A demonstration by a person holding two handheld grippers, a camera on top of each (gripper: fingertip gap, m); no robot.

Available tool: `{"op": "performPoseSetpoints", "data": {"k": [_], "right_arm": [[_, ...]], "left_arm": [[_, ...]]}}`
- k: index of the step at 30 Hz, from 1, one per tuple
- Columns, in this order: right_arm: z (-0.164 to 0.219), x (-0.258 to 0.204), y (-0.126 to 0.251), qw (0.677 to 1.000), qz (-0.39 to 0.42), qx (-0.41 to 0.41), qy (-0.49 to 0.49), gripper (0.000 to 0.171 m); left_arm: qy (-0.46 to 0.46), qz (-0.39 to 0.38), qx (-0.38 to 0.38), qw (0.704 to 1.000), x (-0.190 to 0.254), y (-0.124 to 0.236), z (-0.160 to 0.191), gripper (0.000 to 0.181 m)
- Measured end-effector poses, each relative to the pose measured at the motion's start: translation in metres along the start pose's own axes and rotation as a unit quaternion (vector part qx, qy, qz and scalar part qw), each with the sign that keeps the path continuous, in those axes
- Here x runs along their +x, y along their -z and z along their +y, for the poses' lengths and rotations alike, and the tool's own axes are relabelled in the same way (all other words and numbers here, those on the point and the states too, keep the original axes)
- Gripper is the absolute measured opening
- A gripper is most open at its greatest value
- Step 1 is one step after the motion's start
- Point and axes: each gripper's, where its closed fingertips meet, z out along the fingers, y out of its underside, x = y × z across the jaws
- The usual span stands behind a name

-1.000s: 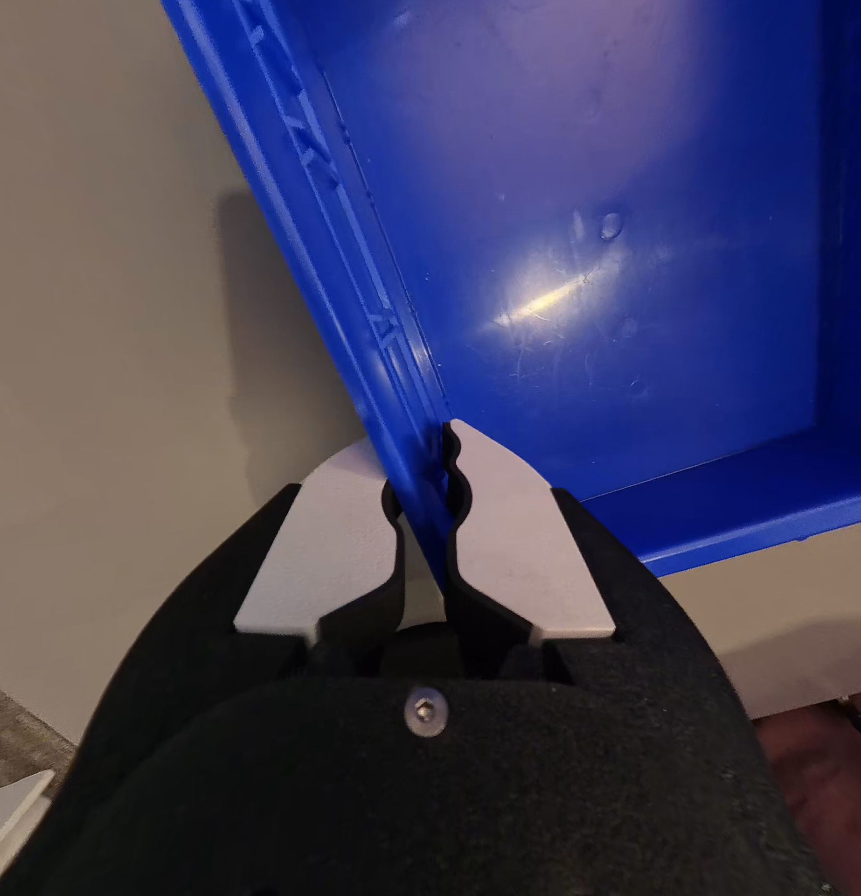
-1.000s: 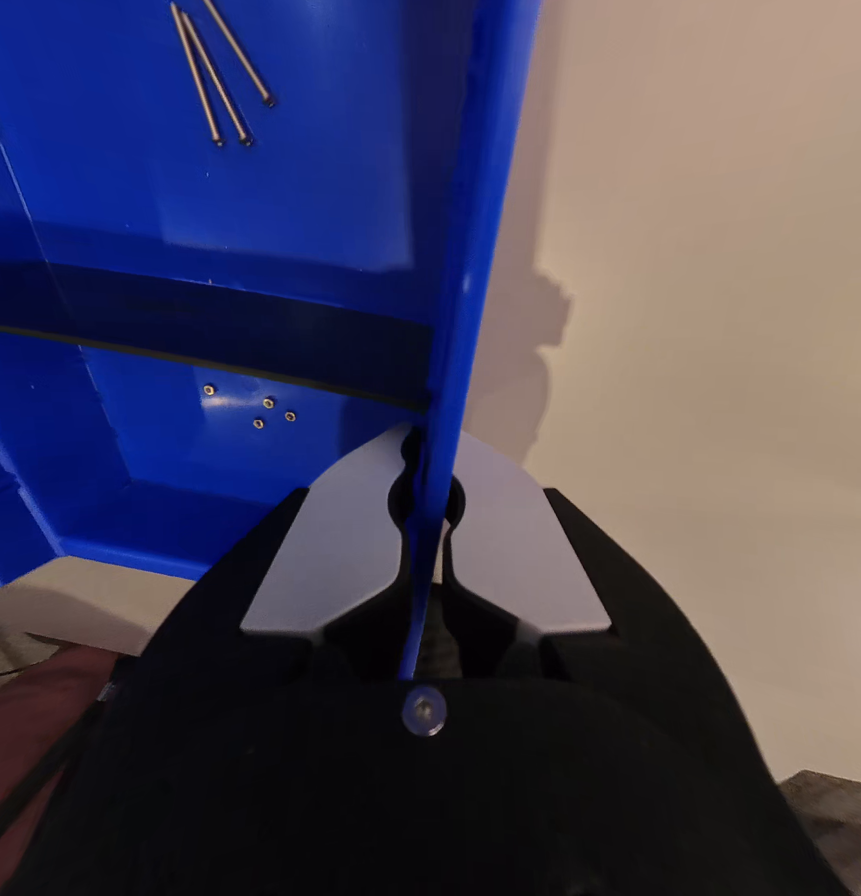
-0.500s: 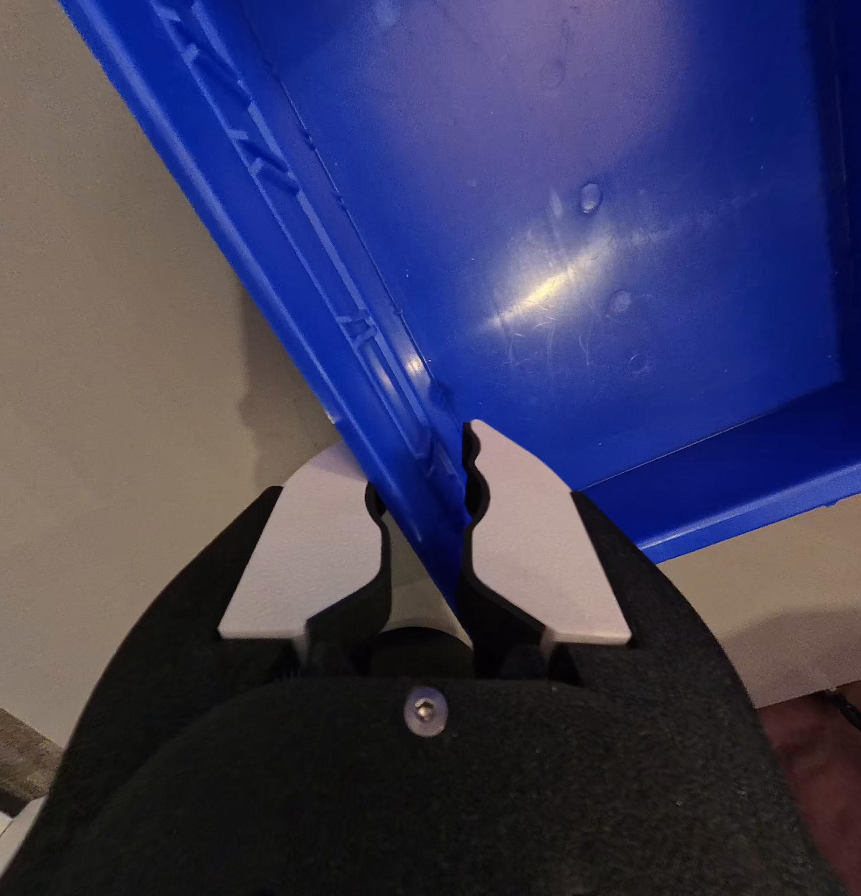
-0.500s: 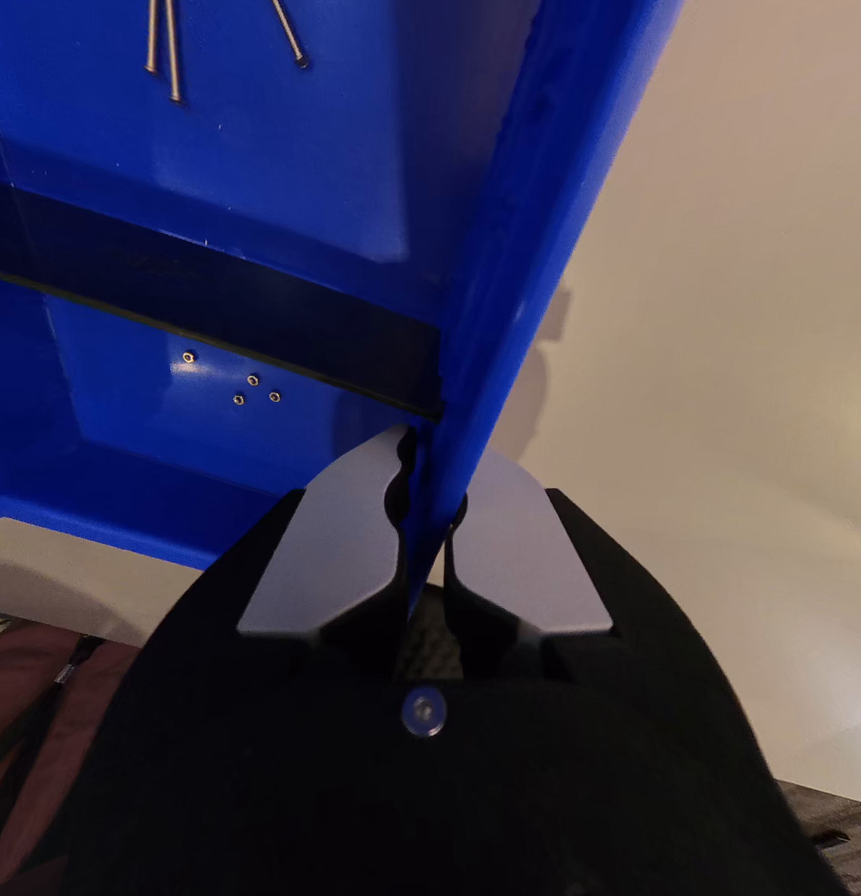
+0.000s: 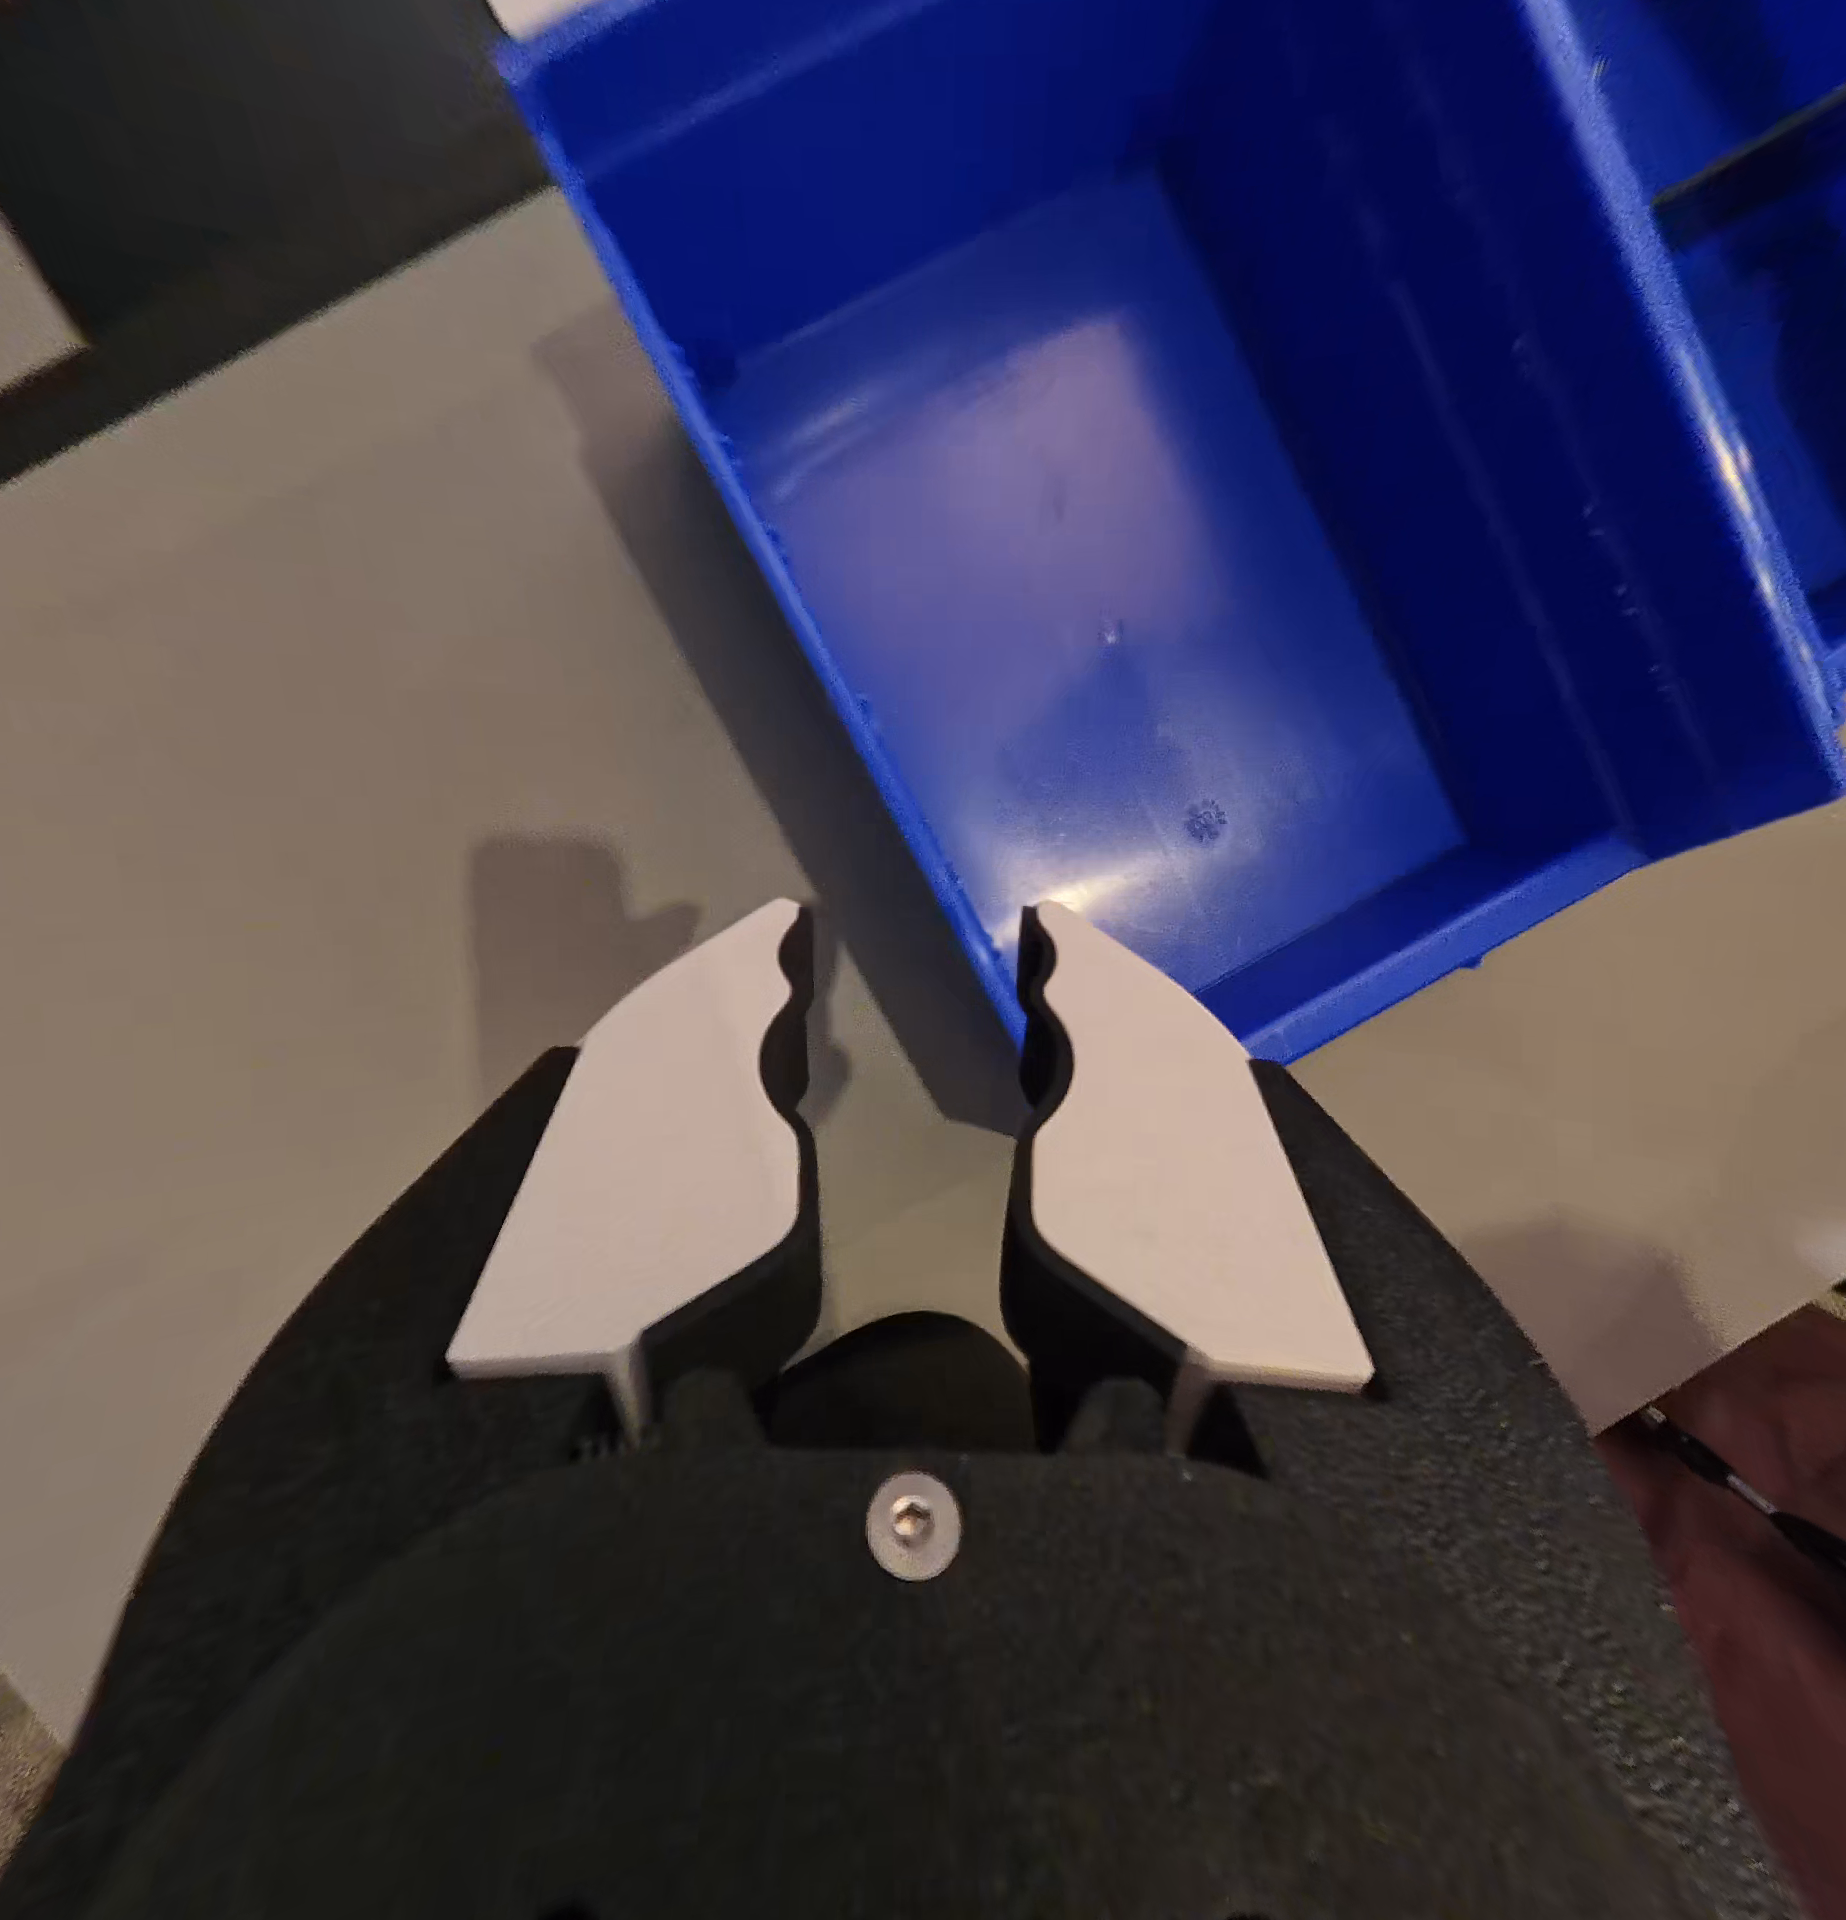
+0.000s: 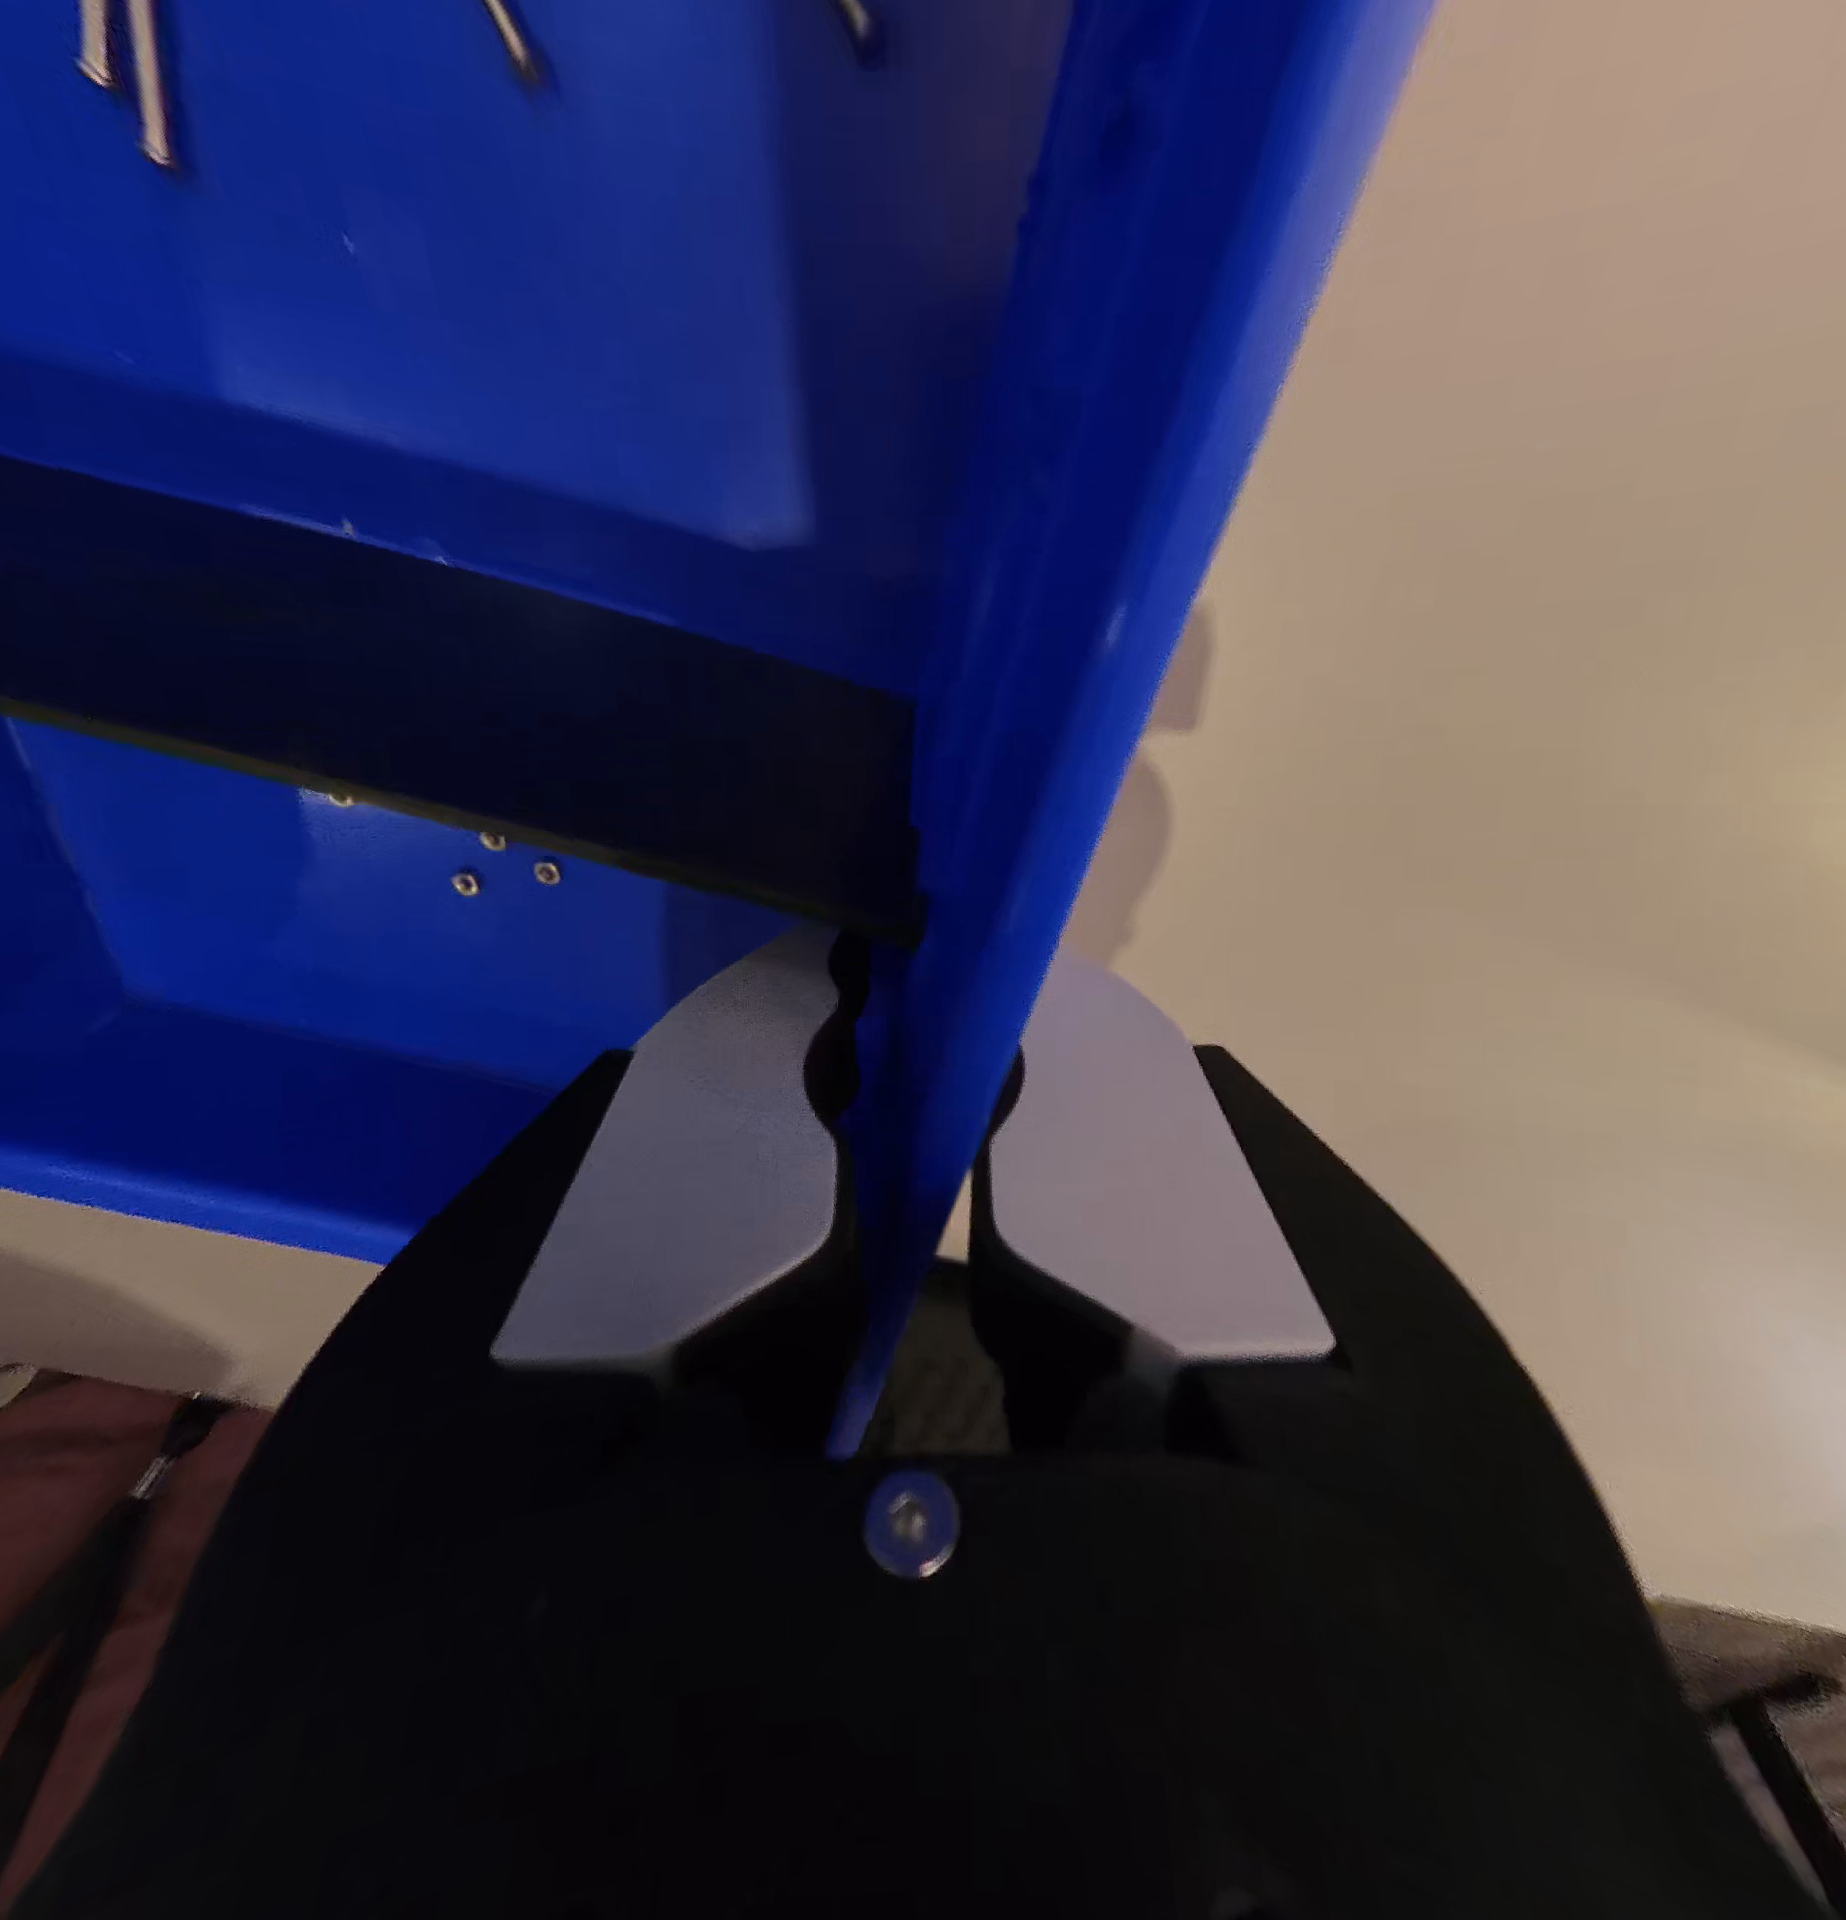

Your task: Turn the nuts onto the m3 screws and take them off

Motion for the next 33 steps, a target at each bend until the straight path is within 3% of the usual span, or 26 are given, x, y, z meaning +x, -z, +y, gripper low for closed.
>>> {"op": "performPoseSetpoints", "data": {"k": [2,4,20,27,33], "right_arm": [[0.004,-0.002,-0.007,1.0,-0.01,-0.015,-0.01,0.021],[0.002,-0.007,-0.009,0.999,-0.031,-0.009,-0.012,0.006],[0.007,0.045,0.005,0.999,-0.04,-0.021,-0.01,0.005],[0.013,0.054,0.072,1.0,0.0,-0.001,-0.01,0.006],[-0.02,-0.005,0.163,0.999,0.025,0.035,0.029,0.005]], "left_arm": [[0.011,-0.01,0.026,1.0,-0.01,0.018,0.0,0.037],[0.022,-0.013,0.05,0.998,-0.018,0.034,0.0,0.036],[0.041,0.015,0.159,0.986,-0.041,0.1,0.008,0.033],[0.075,-0.005,0.192,0.979,-0.067,0.124,0.023,0.033],[0.13,-0.046,0.198,0.97,-0.099,0.139,0.045,0.033]]}}
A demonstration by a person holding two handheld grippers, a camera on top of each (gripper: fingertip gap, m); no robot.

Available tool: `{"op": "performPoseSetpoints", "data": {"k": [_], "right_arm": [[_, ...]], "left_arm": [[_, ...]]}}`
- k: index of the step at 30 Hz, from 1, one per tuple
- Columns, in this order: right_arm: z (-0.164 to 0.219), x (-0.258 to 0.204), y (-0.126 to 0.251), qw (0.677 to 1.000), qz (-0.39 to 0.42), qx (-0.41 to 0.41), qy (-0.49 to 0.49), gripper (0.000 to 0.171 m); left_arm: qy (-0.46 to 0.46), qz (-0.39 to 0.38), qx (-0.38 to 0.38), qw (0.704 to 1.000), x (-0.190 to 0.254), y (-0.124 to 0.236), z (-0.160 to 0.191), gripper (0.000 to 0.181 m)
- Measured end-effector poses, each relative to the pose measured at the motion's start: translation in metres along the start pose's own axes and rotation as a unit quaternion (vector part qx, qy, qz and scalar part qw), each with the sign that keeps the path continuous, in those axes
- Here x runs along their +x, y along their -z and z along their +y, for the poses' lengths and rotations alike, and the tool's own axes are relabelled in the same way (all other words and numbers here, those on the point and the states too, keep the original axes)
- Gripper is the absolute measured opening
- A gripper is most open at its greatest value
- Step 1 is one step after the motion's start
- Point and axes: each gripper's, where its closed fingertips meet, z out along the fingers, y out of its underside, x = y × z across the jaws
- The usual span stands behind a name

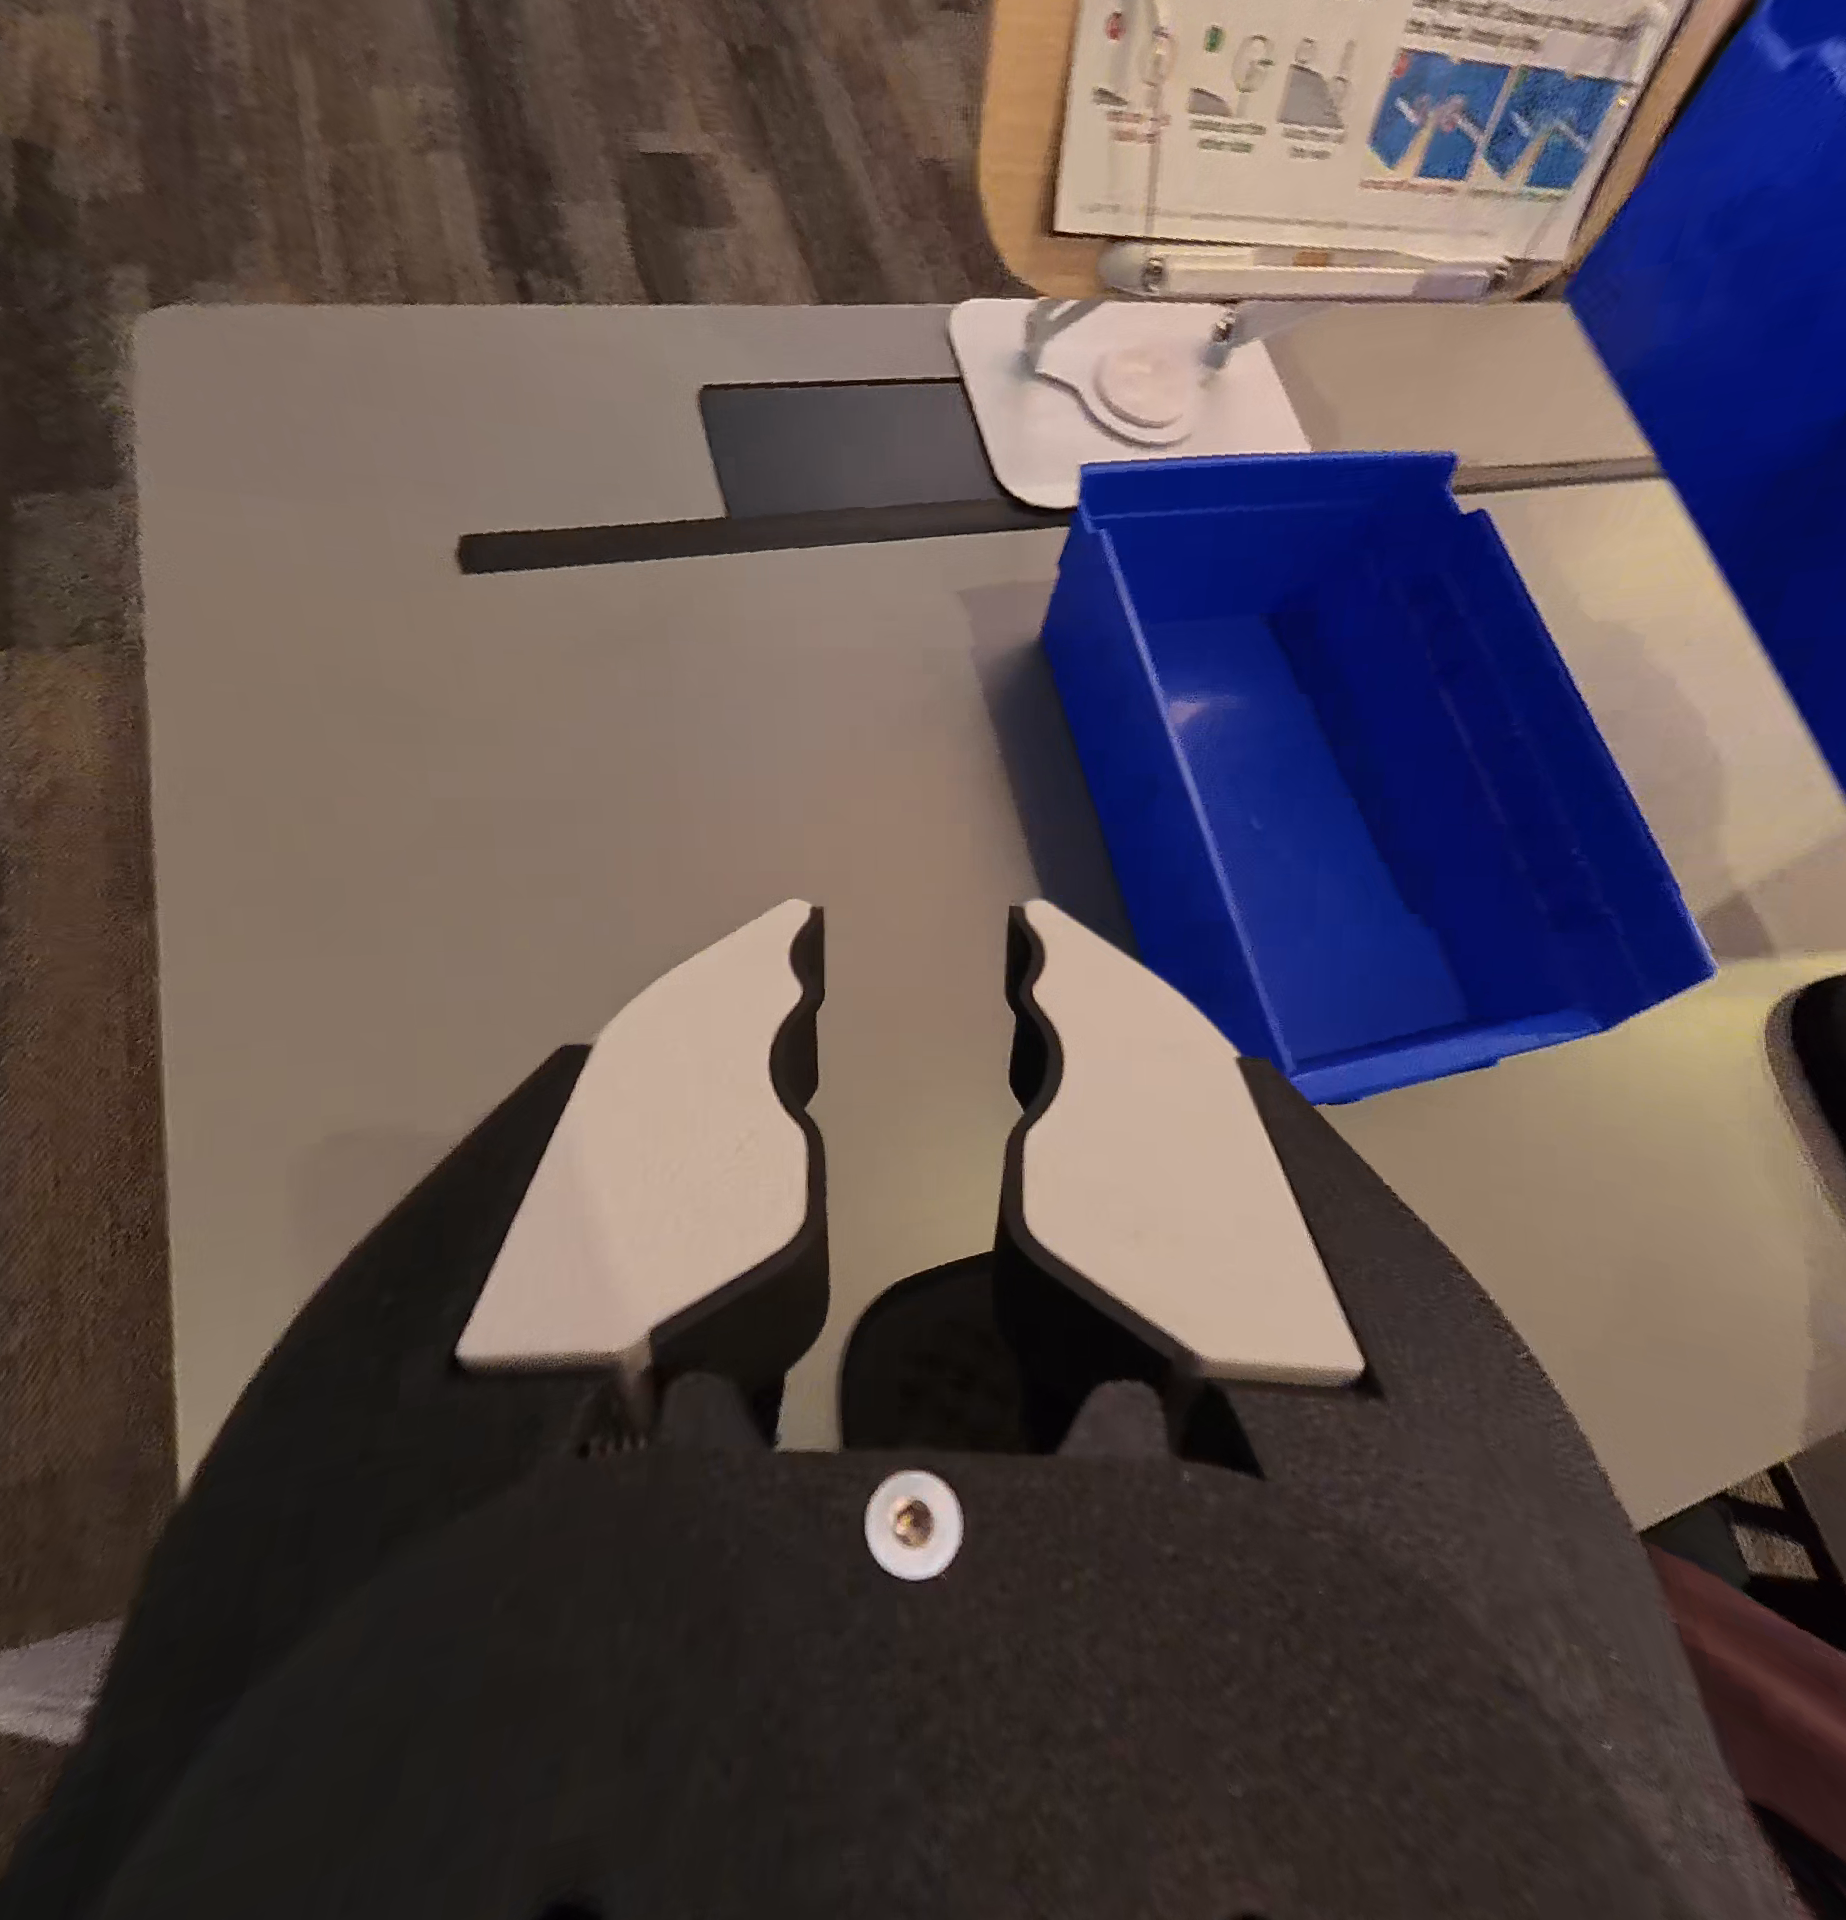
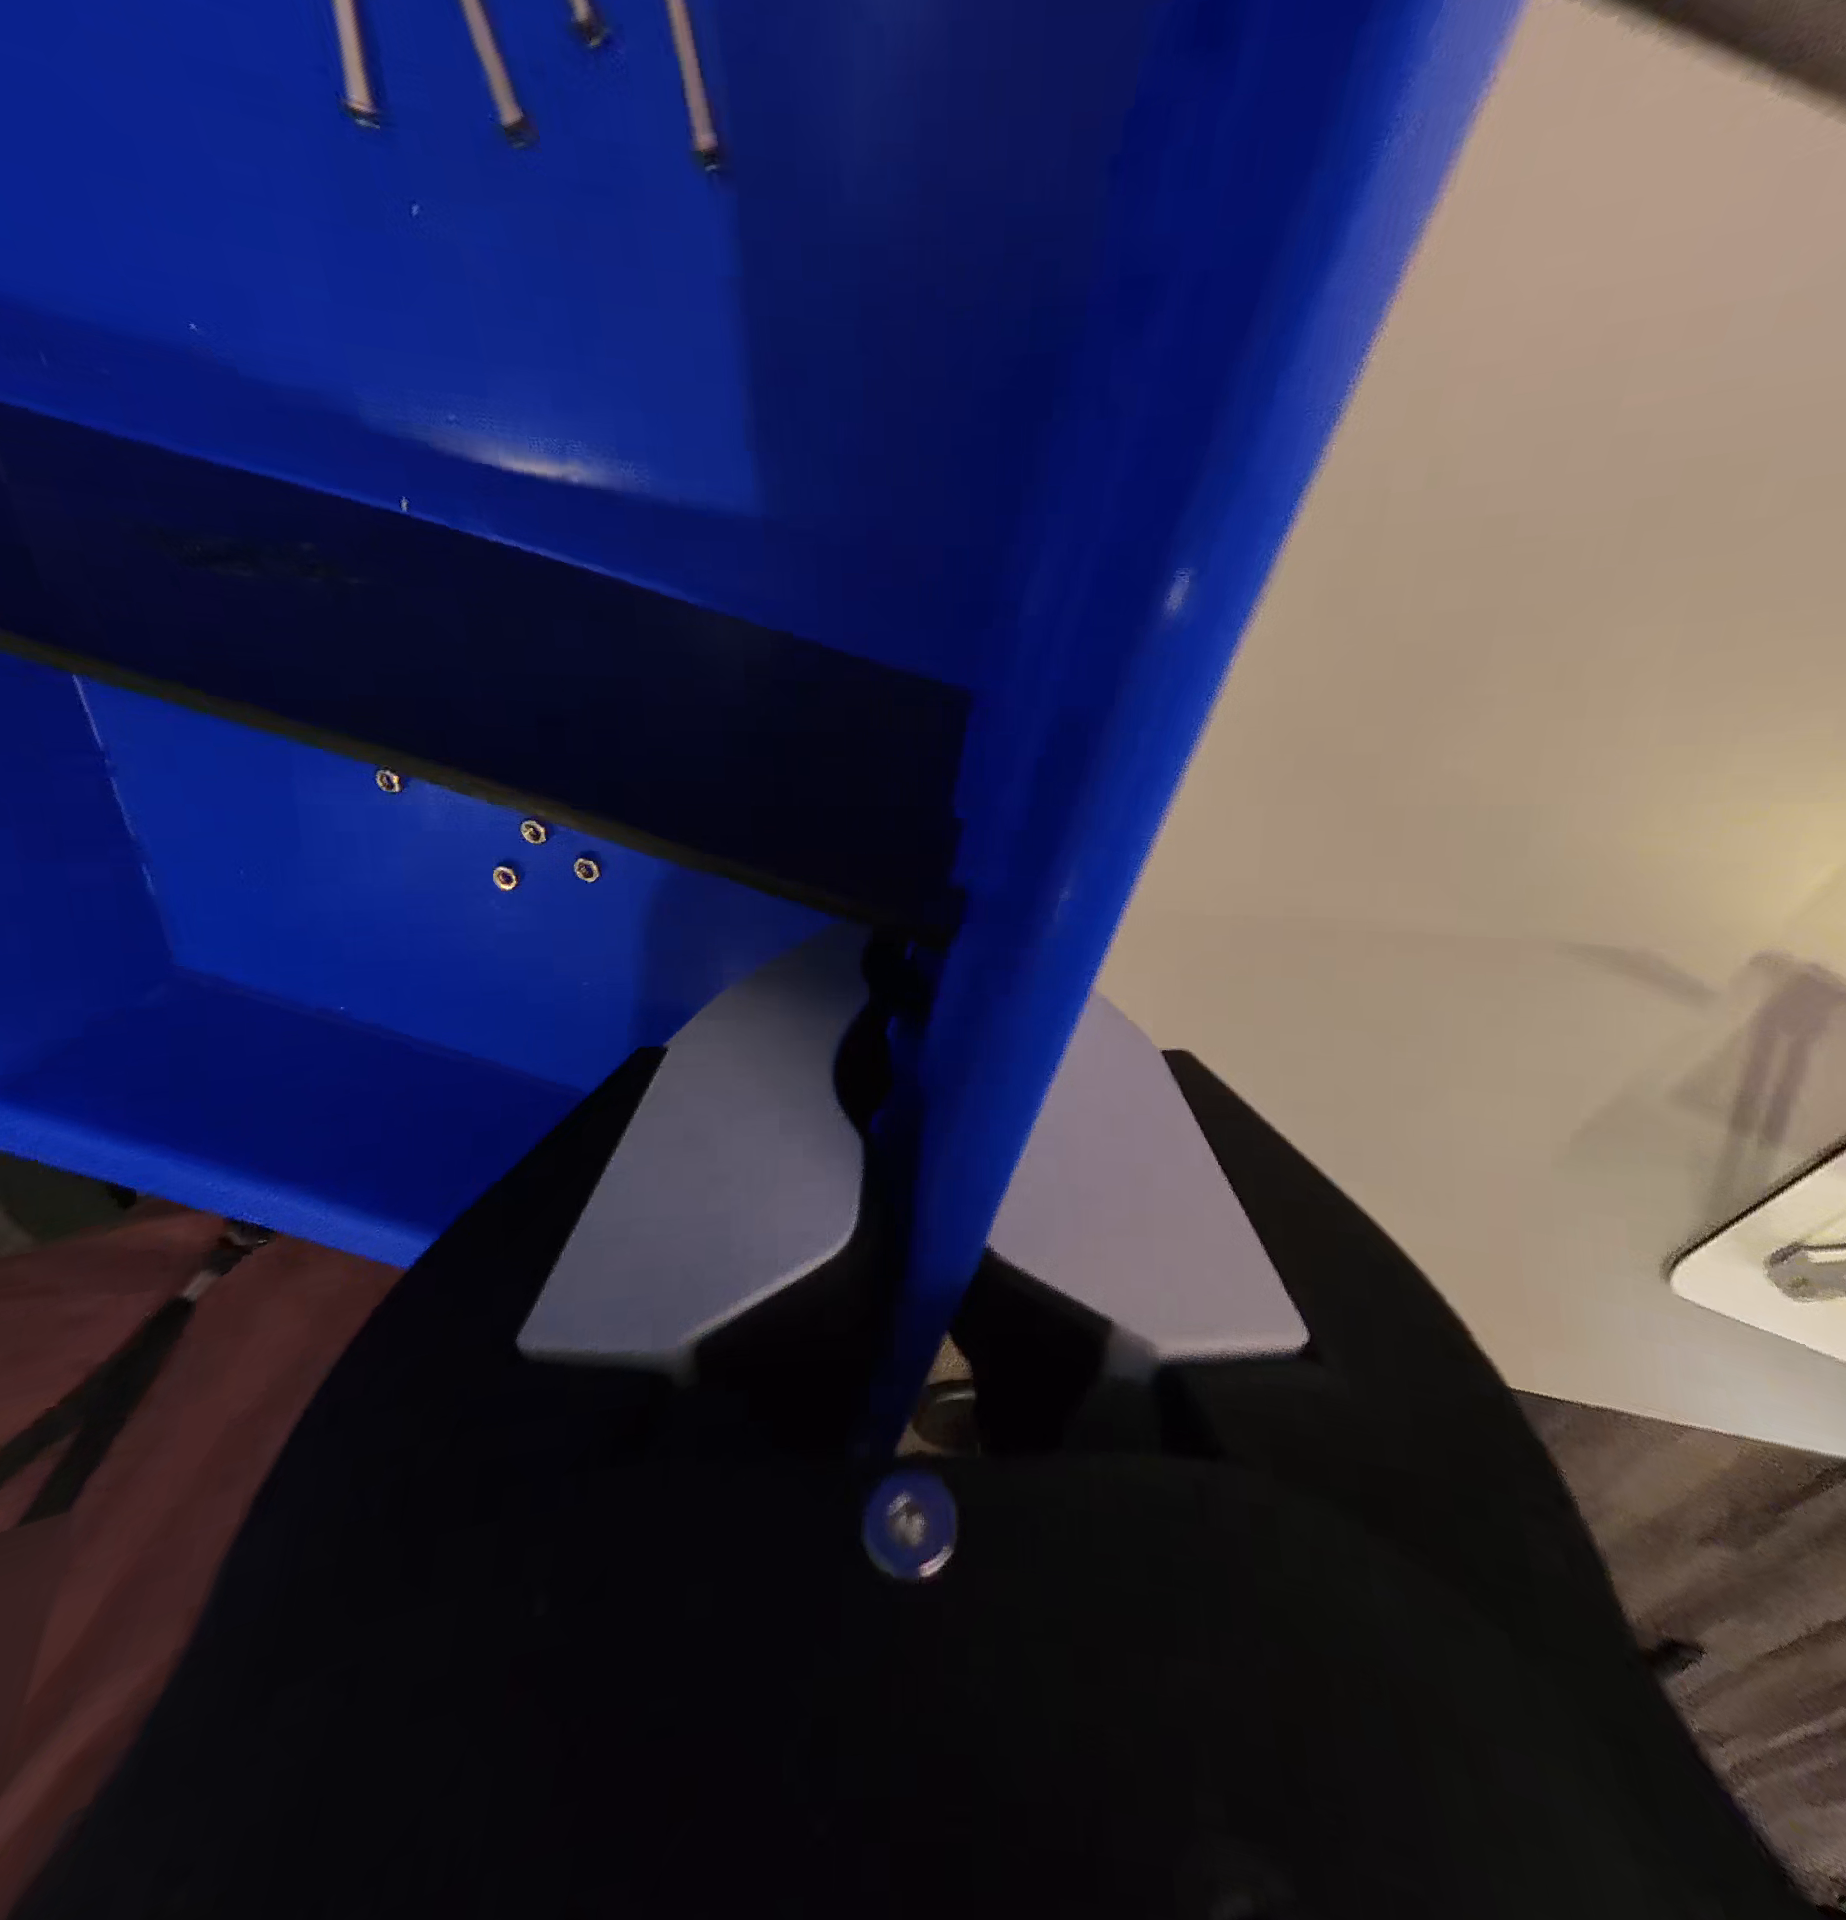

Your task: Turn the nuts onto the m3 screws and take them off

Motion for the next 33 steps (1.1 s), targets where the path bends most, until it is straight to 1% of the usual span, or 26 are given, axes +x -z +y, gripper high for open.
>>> {"op": "performPoseSetpoints", "data": {"k": [3,5,7,10,13,17,20,23,26,30,33], "right_arm": [[-0.032,-0.058,0.027,0.999,-0.021,0.013,0.034,0.004],[-0.053,-0.108,0.034,0.997,-0.043,0.011,0.069,0.004],[-0.07,-0.16,0.033,0.992,-0.061,-0.001,0.108,0.005],[-0.093,-0.235,0.021,0.982,-0.068,-0.018,0.173,0.005],[-0.11,-0.306,-0.001,0.97,-0.073,-0.035,0.231,0.005],[-0.122,-0.393,-0.031,0.95,-0.092,-0.051,0.293,0.006],[-0.127,-0.445,-0.047,0.94,-0.104,-0.054,0.32,0.006],[-0.127,-0.485,-0.063,0.934,-0.108,-0.058,0.336,0.006],[-0.126,-0.511,-0.082,0.932,-0.105,-0.062,0.341,0.006],[-0.123,-0.527,-0.115,0.938,-0.11,-0.067,0.321,0.005],[-0.123,-0.526,-0.144,0.947,-0.112,-0.073,0.292,0.005]], "left_arm": [[0.018,-0.018,0.007,1.0,-0.014,0.01,0.004,0.034],[0.031,-0.03,0.015,0.999,-0.023,0.017,0.006,0.034],[0.044,-0.039,0.02,0.998,-0.03,0.023,0.009,0.034],[0.057,-0.053,0.019,0.997,-0.041,0.031,0.016,0.034],[0.076,-0.071,0.026,0.994,-0.053,0.04,0.02,0.034],[0.098,-0.095,0.041,0.99,-0.068,0.054,0.025,0.034],[0.117,-0.108,0.056,0.986,-0.08,0.065,0.029,0.034],[0.135,-0.122,0.066,0.981,-0.092,0.075,0.035,0.034],[0.156,-0.129,0.077,0.976,-0.103,0.082,0.039,0.034],[0.175,-0.122,0.082,0.973,-0.113,0.083,0.043,0.034],[0.177,-0.114,0.078,0.975,-0.115,0.078,0.043,0.034]]}}
